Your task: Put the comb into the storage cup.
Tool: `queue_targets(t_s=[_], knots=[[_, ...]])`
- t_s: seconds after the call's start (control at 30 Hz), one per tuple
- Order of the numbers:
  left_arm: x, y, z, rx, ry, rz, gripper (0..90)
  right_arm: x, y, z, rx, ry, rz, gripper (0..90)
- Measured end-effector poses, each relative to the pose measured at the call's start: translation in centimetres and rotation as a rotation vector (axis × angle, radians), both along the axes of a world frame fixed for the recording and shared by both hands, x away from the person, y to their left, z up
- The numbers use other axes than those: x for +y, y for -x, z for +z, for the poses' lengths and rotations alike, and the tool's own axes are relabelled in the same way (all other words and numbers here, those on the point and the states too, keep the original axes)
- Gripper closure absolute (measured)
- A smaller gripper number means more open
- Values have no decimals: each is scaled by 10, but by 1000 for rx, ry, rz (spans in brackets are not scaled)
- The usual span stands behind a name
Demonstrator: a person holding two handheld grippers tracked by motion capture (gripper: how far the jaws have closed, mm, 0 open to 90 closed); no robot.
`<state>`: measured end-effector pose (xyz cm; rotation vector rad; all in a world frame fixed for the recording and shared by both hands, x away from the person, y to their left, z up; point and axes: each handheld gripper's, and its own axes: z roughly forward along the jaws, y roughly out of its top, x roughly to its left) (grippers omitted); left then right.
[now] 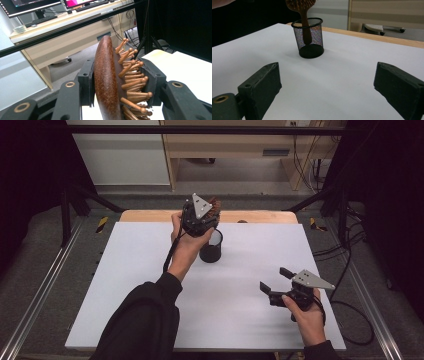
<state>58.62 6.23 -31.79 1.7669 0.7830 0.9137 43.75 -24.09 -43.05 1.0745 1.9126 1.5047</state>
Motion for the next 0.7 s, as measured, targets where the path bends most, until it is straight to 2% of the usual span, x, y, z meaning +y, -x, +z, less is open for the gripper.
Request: queue_targets(t_s=[0.13,0.23,0.7], knots=[[-1,1,-1,-7,-8,-1,517,0,0,0,0,-1,0,77],[-2,2,-1,-17,-26,0,517,-1,0,0,8,-24,2,76],[-3,2,-4,-17,-54,4,517,0,0,0,6,-12,1,76]])
